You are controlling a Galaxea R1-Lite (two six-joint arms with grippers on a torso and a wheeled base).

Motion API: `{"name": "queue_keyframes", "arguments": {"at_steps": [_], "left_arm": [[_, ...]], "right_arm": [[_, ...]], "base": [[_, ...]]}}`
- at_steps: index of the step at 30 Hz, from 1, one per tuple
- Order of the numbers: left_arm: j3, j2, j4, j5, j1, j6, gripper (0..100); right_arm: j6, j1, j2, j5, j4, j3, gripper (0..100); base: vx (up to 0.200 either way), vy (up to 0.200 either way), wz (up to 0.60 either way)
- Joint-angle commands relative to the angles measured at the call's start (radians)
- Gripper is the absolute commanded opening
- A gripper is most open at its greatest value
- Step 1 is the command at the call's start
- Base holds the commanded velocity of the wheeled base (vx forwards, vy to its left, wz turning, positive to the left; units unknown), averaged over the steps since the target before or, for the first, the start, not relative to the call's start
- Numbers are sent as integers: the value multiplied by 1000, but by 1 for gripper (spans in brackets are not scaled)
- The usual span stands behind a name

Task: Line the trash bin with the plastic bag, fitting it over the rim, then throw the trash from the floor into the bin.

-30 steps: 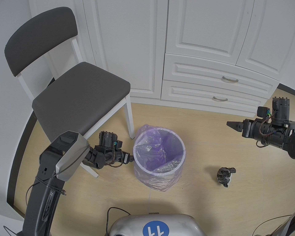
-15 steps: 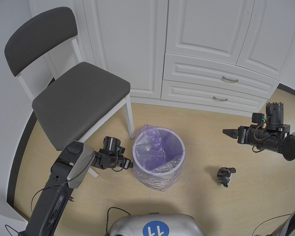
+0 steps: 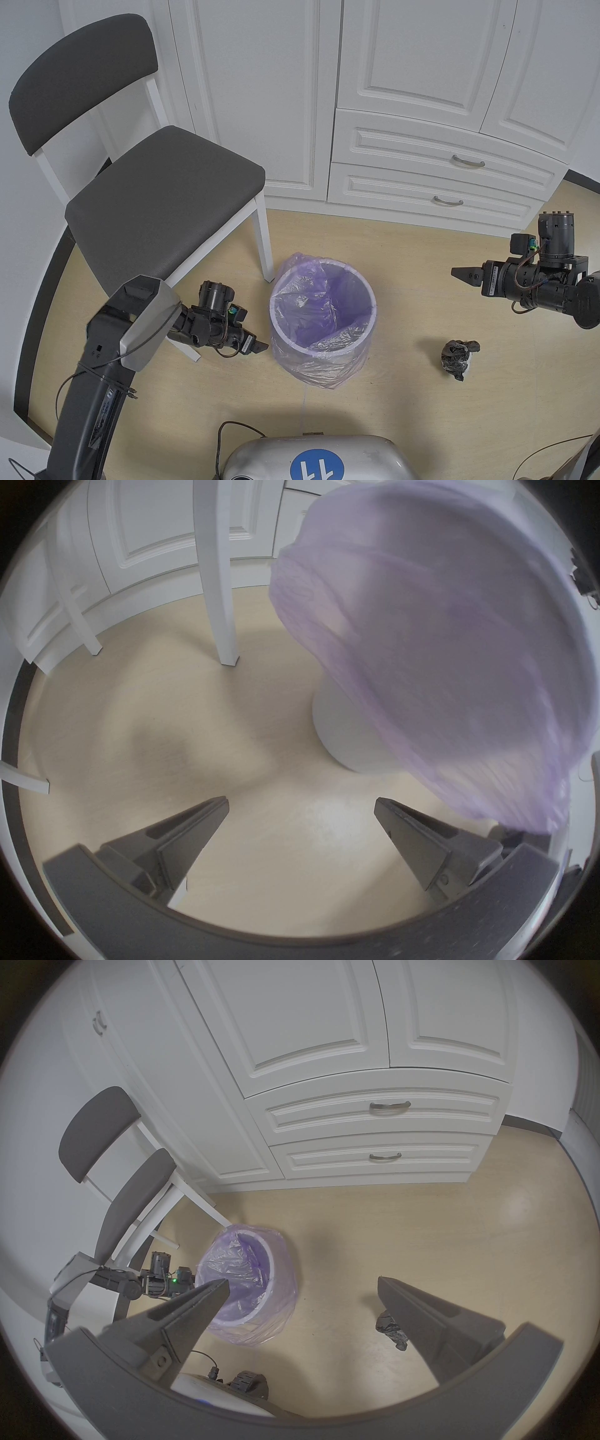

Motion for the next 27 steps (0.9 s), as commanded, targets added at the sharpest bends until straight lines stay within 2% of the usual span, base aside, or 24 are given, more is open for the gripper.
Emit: {"name": "queue_keyframes", "arguments": {"at_steps": [1,5,9,17,27], "left_arm": [[424,-300,-196,-105,9,93,100],[527,-331,-319,-120,-23,91,100],[520,-320,-371,-122,-66,87,100],[430,-270,-380,-120,-112,85,100],[407,-233,-369,-143,-126,93,100]], "right_arm": [[1,1,-31,1,4,4,100],[1,2,-35,1,6,4,100],[1,4,-35,1,4,9,100],[1,4,-35,1,3,7,100],[1,4,-42,2,3,10,100]], "base": [[0,0,0],[0,0,0],[0,0,0],[0,0,0],[0,0,0]]}}
